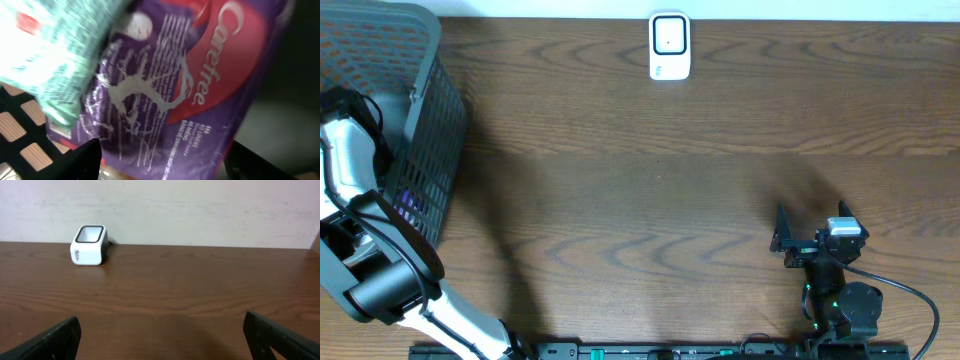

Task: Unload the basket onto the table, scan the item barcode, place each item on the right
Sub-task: 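Reach the left gripper into the basket and grasp the purple Carefree pack, then carry the purple pack out and drop it on the table near the scanner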

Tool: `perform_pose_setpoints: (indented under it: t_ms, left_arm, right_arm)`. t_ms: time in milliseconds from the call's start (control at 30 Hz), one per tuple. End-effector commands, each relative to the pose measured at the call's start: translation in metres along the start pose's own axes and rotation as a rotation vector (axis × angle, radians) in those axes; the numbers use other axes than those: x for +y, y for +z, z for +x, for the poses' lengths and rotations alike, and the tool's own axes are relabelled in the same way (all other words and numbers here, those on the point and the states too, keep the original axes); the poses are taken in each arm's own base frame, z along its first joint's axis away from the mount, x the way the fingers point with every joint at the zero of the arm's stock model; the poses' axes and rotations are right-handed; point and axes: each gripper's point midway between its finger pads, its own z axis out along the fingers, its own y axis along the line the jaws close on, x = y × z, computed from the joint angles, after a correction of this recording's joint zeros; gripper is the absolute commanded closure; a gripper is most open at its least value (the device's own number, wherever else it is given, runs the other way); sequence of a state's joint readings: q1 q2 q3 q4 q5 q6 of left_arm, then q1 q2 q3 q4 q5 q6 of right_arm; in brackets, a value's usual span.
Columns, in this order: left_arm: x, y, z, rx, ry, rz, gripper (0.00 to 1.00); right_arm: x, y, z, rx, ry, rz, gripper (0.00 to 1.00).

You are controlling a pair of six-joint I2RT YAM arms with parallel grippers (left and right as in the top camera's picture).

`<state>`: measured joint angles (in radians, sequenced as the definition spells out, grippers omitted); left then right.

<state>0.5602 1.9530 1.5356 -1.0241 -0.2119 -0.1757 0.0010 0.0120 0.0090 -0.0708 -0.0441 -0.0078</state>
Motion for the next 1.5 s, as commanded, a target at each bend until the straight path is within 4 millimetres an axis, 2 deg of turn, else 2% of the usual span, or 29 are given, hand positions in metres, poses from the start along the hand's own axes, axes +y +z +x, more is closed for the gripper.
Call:
perform_pose_setpoints:
  t_ms: [0,200,233,267,400,500,567,667,733,767,867,967,1033,1100,1267,1367,1433,1467]
  left_arm:
    - [0.001,0.017,0.004,0.006,0.063,-0.032,0.22]
    - [0.000,0.030,-0.009,-0.066,0.074,-0.050,0.22]
    - [0.000,0.032,-0.008,-0.068,0.073,-0.050,0.26]
    - [-0.001,0.034,-0.008,-0.069,0.073,-0.050,0.34]
    - [-0.001,0.035,-0.008,-0.073,0.071,-0.049,0.91]
    - [-0.001,0.027,-0.012,-0.090,0.065,-0.041,0.93]
    - [-0.006,0.012,-0.018,-0.121,0.056,0.013,0.93]
    - [-0.016,-0.022,-0.031,-0.200,0.038,0.122,0.93]
    - [-0.024,-0.060,-0.043,-0.296,0.027,0.229,0.93]
    - [-0.029,-0.100,-0.052,-0.404,0.020,0.326,0.93]
    - [-0.026,-0.161,-0.059,-0.578,0.012,0.423,0.93]
    - [-0.010,-0.220,-0.058,-0.750,-0.028,0.465,0.93]
    - [0.003,-0.260,-0.052,-0.870,-0.043,0.485,0.92]
    - [0.012,-0.289,-0.044,-0.957,-0.053,0.499,0.93]
    - [0.024,-0.339,-0.019,-1.082,-0.086,0.557,0.93]
    - [0.006,-0.366,-0.001,-1.116,-0.029,0.705,0.93]
    - [-0.018,-0.388,0.018,-1.105,0.040,0.877,0.93]
    - [-0.044,-0.408,0.039,-1.071,0.124,1.056,0.93]
  right_arm:
    - [-0.005,0.000,0.001,0.000,0.015,0.021,0.01]
    - [-0.005,0.000,0.001,0.000,0.015,0.021,0.01]
    - [-0.005,0.000,0.001,0.000,0.015,0.021,0.01]
    - [-0.005,0.000,0.001,0.000,0.015,0.021,0.01]
    - [-0.005,0.000,0.001,0.000,0.015,0.021,0.01]
    - [-0.005,0.000,0.001,0.000,0.015,0.021,0.01]
    - [-0.005,0.000,0.001,0.000,0.015,0.021,0.01]
    - [-0.005,0.000,0.001,0.000,0.015,0.021,0.01]
    - [-0.005,0.000,0.001,0.000,0.015,0.021,0.01]
    - [-0.005,0.000,0.001,0.000,0.015,0.021,0.01]
    - [-0.005,0.000,0.001,0.000,0.015,0.021,0.01]
    - [-0.005,0.000,0.001,0.000,0.015,0.021,0.01]
    - [-0.005,0.000,0.001,0.000,0.015,0.021,0.01]
    - [-0.005,0.000,0.001,0.000,0.015,0.021,0.01]
    - [-0.005,0.000,0.001,0.000,0.015,0.021,0.01]
    - [-0.005,0.000,0.001,0.000,0.015,0.021,0.01]
    - [-0.005,0.000,0.001,0.000,0.015,0.021,0.01]
    - [-0.005,0.000,0.001,0.000,0.015,0.021,0.01]
